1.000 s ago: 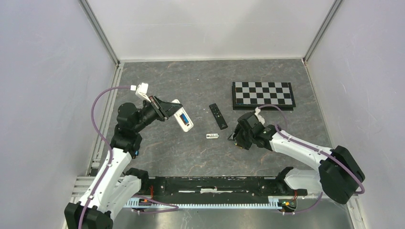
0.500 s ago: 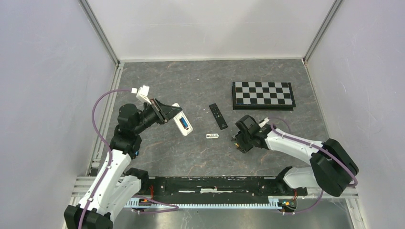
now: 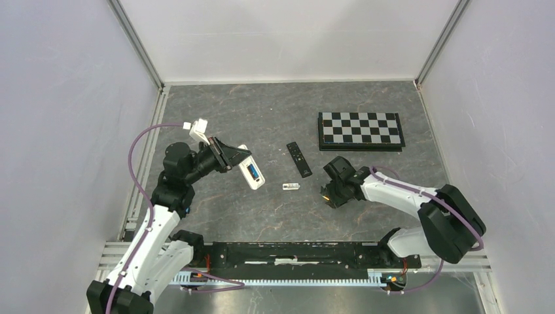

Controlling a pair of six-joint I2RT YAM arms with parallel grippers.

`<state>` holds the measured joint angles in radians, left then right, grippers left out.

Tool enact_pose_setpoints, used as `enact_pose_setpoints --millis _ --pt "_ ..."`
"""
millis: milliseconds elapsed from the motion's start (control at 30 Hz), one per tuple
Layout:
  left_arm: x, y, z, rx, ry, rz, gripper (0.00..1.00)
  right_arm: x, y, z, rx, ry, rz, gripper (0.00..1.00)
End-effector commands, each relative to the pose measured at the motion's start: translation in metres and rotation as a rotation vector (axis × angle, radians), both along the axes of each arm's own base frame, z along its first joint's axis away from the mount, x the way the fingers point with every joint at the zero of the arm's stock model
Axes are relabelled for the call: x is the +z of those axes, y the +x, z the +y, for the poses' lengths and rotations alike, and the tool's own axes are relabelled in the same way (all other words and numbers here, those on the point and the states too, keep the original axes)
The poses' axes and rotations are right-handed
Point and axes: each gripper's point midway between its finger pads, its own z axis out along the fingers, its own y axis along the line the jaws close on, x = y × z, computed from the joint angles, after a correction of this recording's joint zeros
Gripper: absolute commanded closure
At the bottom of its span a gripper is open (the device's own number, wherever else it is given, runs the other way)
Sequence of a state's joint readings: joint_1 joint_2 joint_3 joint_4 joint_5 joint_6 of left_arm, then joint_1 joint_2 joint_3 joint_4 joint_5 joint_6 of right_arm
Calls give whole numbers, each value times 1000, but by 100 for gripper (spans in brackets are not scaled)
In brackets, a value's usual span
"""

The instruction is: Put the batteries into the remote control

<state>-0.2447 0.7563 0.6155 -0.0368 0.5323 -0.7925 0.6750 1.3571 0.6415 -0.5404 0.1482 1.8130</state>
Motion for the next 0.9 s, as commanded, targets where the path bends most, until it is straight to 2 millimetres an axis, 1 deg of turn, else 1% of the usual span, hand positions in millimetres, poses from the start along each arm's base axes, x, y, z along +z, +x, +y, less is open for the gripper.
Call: enact_pose_setpoints --millis 0,67,167,500,567,667,767,867 --pt "19 -2 -2 -10 -10 -44 98 -5 -1 -26 -69 -117 62 55" --pt "18 -1 -1 -5 1 -41 98 -4 1 -34 -71 -158 75 56" --pt "16 -1 -1 -2 12 -42 98 -8 -2 -40 -70 -185 113 59" --pt "13 1 1 2 38 -35 98 -18 -6 -44 -4 -228 165 75" --pt "12 2 1 3 39 -33 98 -20 -6 -46 25 -247 171 76" --pt "11 3 0 3 44 -29 98 -21 -6 -46 73 -269 180 72" --pt "11 4 0 5 45 -30 98 -25 -11 -46 102 -272 212 68" --pt "11 6 0 8 46 -29 98 -31 -18 -45 111 -266 242 68"
